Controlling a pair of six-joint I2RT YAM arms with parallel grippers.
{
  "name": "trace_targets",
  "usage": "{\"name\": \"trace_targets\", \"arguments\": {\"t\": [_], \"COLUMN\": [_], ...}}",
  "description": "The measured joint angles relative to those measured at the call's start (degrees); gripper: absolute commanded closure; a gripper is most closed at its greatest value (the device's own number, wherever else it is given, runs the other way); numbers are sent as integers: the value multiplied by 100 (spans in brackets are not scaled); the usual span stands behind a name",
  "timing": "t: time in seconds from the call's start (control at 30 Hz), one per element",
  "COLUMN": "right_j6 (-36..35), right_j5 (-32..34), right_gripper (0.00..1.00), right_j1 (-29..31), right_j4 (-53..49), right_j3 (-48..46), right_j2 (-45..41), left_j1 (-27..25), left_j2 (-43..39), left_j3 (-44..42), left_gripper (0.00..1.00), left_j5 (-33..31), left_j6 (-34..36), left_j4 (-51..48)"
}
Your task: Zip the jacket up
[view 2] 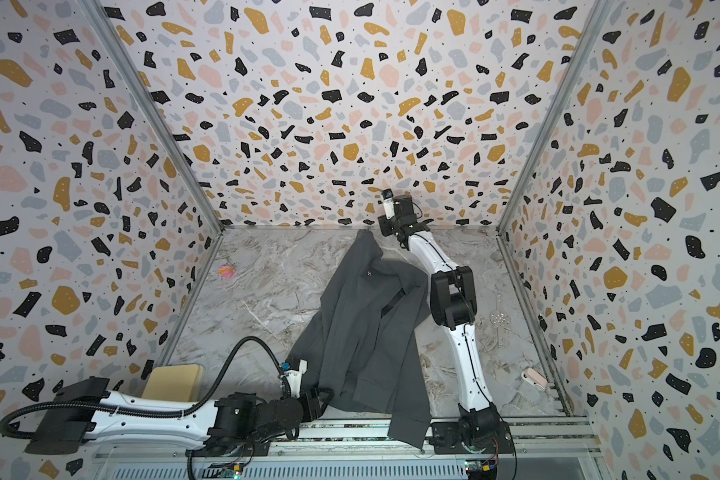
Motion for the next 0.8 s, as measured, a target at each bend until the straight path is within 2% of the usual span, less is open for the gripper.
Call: {"name": "trace_targets", "arguments": {"t": [0.07,0.23,0.33,0.4,0.47,0.63,0.8], "right_j6": [328,1082,1488,1738,1952,2420,2780], "right_j5": [-151,-466,-529,-551,-535,-452,-461], "right_gripper": [37,32,31,30,30,29,28], "right_j1": [-142,-179,-101,-52,-50,-109,-188], "right_j4": [-26,177,393,485,518,516,645], "right_j3": [-715,-3248,-4690,-5571,-6304,-7823,-8660], "right_j2": [-610,-2815,-4111,-4861,-5418,-6181,-6159], "left_j1": [2,2,87,323,715,1663,1757], "left_j2": [251,887,1113,1091,931,188,-278], "left_j3": [396,1119,1517,1757,1886,1891,1888], "left_gripper": [24,12,9,8,2,0,0], "left_j5": [-136,-363,-553,-658,-732,-629,136], "left_j6": [361,1121,1386,1497,1589,2057,2922], "left_j4": [-52,-149,-551,-874,-1106,-1335,-1082]}}
